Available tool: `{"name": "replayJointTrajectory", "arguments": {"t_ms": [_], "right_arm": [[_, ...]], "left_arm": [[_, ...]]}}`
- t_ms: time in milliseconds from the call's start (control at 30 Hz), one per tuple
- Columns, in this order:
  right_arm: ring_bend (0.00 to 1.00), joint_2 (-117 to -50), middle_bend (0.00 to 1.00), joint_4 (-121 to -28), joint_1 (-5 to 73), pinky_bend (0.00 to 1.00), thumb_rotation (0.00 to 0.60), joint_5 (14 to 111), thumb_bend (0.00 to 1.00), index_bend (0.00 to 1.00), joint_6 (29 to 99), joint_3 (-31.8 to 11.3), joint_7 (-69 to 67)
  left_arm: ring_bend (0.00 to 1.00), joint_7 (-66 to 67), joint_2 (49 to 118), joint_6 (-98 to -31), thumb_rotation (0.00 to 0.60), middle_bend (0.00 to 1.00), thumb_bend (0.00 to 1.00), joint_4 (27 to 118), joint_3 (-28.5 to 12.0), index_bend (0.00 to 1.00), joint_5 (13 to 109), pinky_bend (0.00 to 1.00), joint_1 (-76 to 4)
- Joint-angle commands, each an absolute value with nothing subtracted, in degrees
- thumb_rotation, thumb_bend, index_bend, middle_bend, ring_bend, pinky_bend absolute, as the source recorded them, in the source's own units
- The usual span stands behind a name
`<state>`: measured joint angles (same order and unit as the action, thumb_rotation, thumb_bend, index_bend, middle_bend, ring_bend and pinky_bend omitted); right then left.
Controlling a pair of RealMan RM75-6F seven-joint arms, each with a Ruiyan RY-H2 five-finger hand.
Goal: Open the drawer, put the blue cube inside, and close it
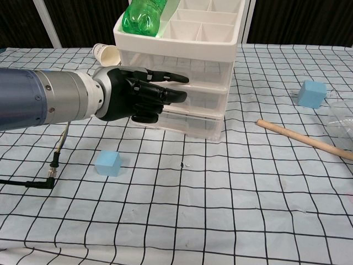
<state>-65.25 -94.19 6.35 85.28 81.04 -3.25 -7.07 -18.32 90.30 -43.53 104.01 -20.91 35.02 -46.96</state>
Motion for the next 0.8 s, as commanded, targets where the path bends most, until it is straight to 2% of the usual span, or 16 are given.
{"name": "replayJointTrajectory", "arguments": {"t_ms": [33, 800], "right_arm": [[0.0, -65.25, 0.0, -94.18, 6.35, 0.19, 0.6, 85.3, 0.18, 0.0, 81.06, -3.26, -7.07], [0.0, -65.23, 0.0, -94.16, 6.35, 0.19, 0.6, 85.35, 0.18, 0.0, 81.06, -3.23, -7.12]], "left_arm": [[1.0, -18.41, 90.38, -43.44, 0.6, 1.0, 0.4, 104.04, -20.97, 0.14, 35.12, 0.96, -46.94], [1.0, -18.26, 91.42, -42.85, 0.6, 1.0, 0.4, 103.08, -21.26, 0.14, 35.58, 0.96, -47.53]]}}
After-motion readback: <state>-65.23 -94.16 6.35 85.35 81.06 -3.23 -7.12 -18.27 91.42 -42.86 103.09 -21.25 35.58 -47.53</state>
